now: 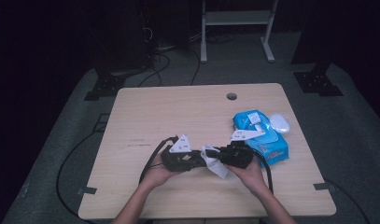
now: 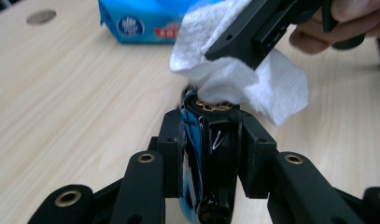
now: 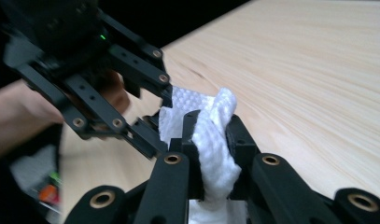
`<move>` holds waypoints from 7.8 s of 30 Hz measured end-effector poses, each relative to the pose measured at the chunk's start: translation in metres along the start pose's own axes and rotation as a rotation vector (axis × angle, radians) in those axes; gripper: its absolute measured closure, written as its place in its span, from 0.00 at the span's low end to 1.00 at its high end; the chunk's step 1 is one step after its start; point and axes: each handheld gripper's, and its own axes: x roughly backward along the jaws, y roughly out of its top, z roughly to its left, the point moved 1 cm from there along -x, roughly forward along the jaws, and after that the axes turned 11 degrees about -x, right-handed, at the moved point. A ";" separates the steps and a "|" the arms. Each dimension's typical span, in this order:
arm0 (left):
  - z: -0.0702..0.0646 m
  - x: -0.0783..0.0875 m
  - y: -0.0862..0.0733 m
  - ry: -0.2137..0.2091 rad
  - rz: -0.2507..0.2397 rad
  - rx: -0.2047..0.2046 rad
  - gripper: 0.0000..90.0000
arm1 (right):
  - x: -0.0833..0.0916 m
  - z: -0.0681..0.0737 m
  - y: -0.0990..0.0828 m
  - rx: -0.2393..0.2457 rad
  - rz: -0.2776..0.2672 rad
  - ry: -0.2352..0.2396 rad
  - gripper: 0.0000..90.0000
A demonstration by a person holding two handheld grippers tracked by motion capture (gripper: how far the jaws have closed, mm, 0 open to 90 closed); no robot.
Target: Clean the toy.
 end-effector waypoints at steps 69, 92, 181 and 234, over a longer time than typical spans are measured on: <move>0.015 -0.001 -0.030 -0.083 0.178 -0.005 0.71 | -0.002 -0.018 -0.005 0.072 0.056 -0.227 0.89; 0.016 0.005 -0.029 -0.099 0.240 -0.040 0.72 | -0.015 -0.001 -0.004 0.078 0.050 -0.139 0.89; 0.001 -0.015 0.020 -0.067 0.121 -0.010 0.64 | 0.015 -0.001 0.003 0.029 -0.130 -0.094 0.89; 0.010 0.012 0.013 -0.032 -0.023 0.033 0.64 | 0.007 -0.016 -0.009 -0.059 -0.121 -0.100 0.89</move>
